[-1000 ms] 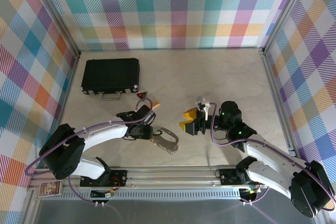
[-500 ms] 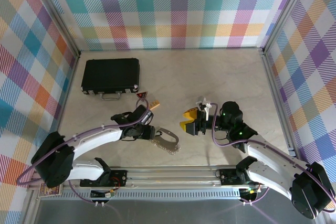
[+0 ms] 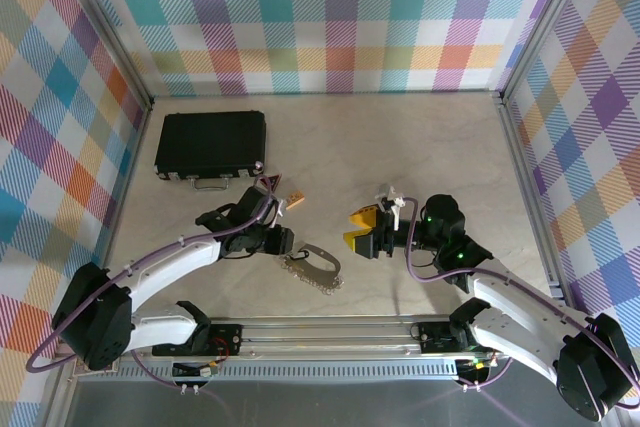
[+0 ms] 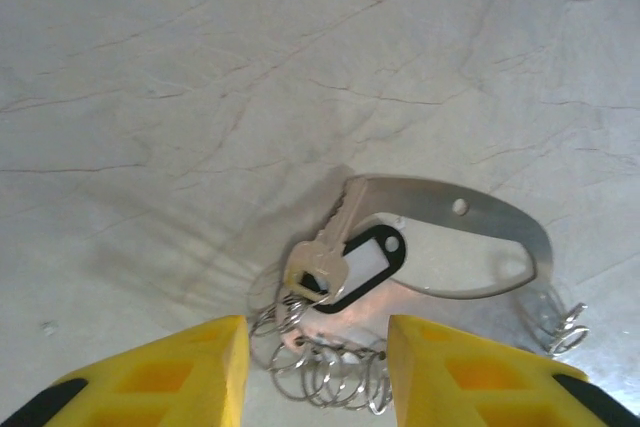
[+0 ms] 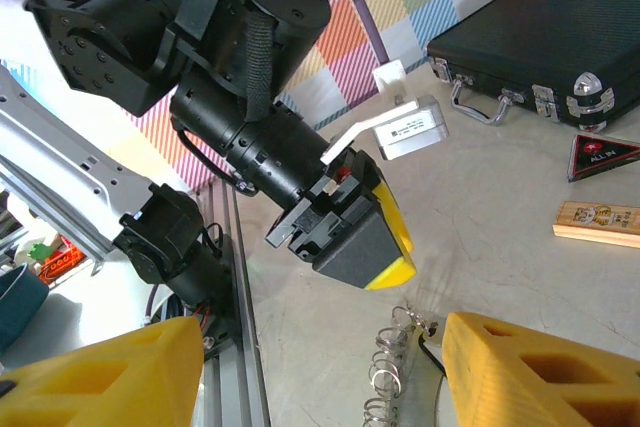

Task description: Put the keys on the keyring

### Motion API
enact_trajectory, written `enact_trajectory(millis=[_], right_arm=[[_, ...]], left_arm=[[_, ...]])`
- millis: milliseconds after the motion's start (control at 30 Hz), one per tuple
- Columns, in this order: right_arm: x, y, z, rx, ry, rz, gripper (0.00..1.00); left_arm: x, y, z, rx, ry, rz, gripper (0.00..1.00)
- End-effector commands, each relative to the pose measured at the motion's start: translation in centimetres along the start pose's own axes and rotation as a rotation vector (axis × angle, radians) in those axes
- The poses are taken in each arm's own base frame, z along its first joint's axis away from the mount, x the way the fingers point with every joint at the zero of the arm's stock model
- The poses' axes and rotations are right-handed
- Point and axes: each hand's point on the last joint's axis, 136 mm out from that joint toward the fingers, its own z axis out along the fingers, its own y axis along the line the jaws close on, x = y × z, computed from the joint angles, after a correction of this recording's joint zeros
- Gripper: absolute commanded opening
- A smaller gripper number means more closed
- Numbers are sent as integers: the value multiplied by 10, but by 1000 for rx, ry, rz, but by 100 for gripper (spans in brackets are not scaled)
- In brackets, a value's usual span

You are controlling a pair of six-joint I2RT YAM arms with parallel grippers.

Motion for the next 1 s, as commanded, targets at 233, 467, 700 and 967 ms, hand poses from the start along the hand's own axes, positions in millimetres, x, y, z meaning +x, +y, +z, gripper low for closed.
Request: enact_trajectory(millis=[233,467,700,967], right_arm=[[-5,7,-3,-33,-28,-19,64],[-6,8,-4,-41,-31,-18,64],[-7,10,-5,-46,-37,-22,64],[-9,11,-7,-46,-45,-27,64]], left_arm=[[22,2,21,81,109,-8,40],[27,14,30,15,144,-8,40],[27,20,32,-13,140,-13,39],[29,20,35,-9,148,-14,31]])
